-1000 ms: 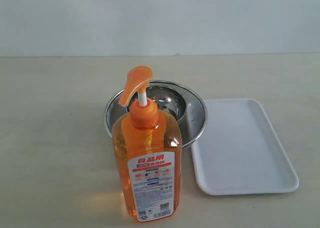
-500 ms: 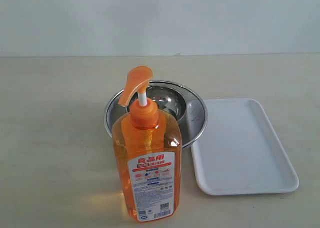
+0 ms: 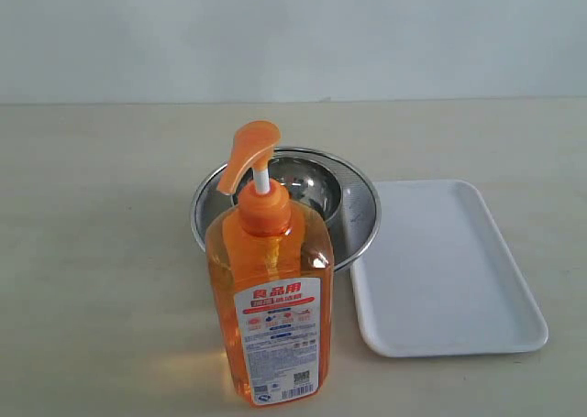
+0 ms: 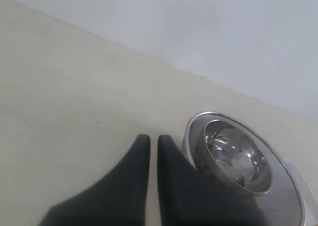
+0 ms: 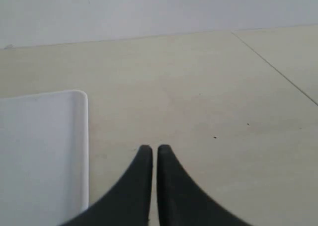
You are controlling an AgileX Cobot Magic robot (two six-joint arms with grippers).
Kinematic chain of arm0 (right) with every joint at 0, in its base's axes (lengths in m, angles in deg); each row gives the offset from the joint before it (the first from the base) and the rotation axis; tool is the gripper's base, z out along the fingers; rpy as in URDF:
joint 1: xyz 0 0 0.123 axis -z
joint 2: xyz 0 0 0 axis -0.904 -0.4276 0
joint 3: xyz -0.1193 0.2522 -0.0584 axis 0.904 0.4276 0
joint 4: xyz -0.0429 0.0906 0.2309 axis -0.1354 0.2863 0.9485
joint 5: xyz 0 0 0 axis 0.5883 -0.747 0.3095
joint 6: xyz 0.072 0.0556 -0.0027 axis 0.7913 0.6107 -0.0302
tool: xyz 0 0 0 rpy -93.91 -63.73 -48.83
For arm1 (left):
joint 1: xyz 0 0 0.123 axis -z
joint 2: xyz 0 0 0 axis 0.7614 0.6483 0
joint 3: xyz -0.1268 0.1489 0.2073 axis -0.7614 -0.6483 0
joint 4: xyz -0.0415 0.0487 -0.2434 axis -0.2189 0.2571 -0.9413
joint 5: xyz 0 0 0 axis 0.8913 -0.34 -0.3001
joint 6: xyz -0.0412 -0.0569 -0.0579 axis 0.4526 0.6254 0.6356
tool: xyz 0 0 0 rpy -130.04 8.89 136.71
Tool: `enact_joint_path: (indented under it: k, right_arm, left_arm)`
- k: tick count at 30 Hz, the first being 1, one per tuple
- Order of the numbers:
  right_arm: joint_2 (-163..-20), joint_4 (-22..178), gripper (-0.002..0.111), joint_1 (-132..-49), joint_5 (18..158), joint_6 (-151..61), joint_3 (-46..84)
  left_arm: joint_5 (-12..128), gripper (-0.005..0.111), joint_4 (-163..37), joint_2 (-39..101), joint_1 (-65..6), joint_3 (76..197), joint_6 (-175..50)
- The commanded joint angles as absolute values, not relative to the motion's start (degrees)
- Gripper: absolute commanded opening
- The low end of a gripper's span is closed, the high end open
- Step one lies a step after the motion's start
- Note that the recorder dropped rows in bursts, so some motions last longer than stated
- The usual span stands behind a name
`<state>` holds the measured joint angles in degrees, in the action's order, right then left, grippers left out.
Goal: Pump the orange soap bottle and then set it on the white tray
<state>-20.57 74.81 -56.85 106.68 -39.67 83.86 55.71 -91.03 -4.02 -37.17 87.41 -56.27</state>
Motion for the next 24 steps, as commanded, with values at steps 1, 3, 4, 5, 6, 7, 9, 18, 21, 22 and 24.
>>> enact_joint_path:
  k: [1, 3, 4, 5, 6, 7, 9, 18, 21, 22, 24]
  right_arm:
    - [-20.3, 74.4, 0.001, -56.7, 106.3, -40.1, 83.9]
    - [-20.3, 74.4, 0.001, -56.7, 106.3, -40.1, 83.9]
    - [-20.3, 74.4, 0.001, -56.7, 106.3, -40.1, 83.9]
    - [-20.3, 74.4, 0.001, -56.7, 106.3, -40.1, 83.9]
    - [-20.3, 74.4, 0.001, -56.7, 106.3, -40.1, 83.9]
    - [-20.3, 74.4, 0.001, -56.7, 106.3, -40.1, 83.9]
    - [-20.3, 74.4, 0.001, -56.7, 106.3, -40.1, 83.9]
    - [-20.3, 74.4, 0.001, -56.7, 106.3, -40.1, 83.9]
    - [-20.3, 74.4, 0.001, -56.7, 106.3, -40.1, 83.9]
    - [-20.3, 74.4, 0.001, -56.7, 106.3, -40.1, 83.9]
    - [-20.3, 74.4, 0.001, -56.7, 106.2, -40.1, 83.9]
  left_arm:
    - [53.0, 0.005, -90.0, -4.5, -36.9, 86.4, -55.6]
    - [46.7, 0.005, -83.1, -4.5, -36.9, 83.7, -52.7]
    - [44.8, 0.005, -79.6, -4.5, -36.9, 82.7, -48.5]
    - [41.8, 0.005, -74.3, -4.5, -36.9, 81.0, -43.9]
    - [37.9, 0.005, -67.2, -4.5, -36.9, 79.2, -39.2]
    - [33.0, 0.005, -60.7, -4.4, -36.9, 77.7, -35.2]
    - [23.0, 0.005, -44.7, -3.9, -36.9, 75.8, -26.7]
    - [16.3, 0.005, -24.4, 0.7, -36.9, 75.8, -23.4]
    - [12.6, 0.005, -24.4, 4.0, -36.9, 75.8, -26.7]
    - [12.0, 0.005, -24.4, 5.2, -36.9, 75.8, -27.3]
    - [11.0, 0.005, -24.4, 9.4, -36.9, 75.8, -27.6]
